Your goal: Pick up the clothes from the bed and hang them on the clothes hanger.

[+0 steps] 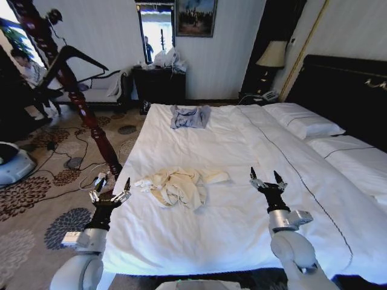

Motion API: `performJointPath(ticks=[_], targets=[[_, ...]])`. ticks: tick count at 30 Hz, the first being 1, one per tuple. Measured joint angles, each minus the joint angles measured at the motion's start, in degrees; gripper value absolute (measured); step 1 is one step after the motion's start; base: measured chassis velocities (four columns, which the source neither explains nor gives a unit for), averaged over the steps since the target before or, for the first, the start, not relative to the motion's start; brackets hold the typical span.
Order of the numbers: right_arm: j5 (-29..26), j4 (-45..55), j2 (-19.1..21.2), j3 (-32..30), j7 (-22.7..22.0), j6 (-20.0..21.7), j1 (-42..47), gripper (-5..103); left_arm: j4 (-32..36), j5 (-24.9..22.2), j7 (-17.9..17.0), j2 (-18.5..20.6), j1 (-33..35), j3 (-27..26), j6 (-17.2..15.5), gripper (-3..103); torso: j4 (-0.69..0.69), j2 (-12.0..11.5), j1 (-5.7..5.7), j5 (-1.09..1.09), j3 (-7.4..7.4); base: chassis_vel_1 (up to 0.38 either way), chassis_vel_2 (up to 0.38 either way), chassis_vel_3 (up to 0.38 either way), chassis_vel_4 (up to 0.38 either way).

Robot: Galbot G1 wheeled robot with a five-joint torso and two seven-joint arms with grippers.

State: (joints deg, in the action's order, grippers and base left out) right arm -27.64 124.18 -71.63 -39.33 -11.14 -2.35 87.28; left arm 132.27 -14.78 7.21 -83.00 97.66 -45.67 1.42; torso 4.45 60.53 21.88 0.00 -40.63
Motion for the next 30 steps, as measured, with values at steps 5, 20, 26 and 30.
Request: performJointPath(ticks=[5,20,26,30], targets=[[-1.84,0.09,-0.14,-0.12,-3.88,2.07,-0.03,100,-0.10,0.22,-0.21,-0.26,-0.09,1.01,0.91,100,0.00,0.00,0.00,0.00,0.00,0.000,0.000,0.000,0.000],[-2.74,0.91,-1.07,0.41,-4.75,1.67,0.93,100,-12.13,15.22,0.70,2.54,-0.58,3.36,9.15,100,-0.01,0.01,0.00,-0.01,0.00,0.000,0.000,0.000,0.000],[-2.05,0.80,-1.26,0.82,-5.20,1.56,1.42,100,-19.42,21.25,0.62,6.96,-5.69,3.04,13.22,100,0.01,0.00,0.00,-0.02,0.00,0.000,0.000,0.000,0.000],[-1.32,0.20,-1.40,0.93,-5.54,0.86,2.12,100,-25.91,28.71,1.14,10.05,-10.02,5.58,16.96,100,0.00,0.00,0.00,-0.01,0.00,0.000,0.000,0.000,0.000]])
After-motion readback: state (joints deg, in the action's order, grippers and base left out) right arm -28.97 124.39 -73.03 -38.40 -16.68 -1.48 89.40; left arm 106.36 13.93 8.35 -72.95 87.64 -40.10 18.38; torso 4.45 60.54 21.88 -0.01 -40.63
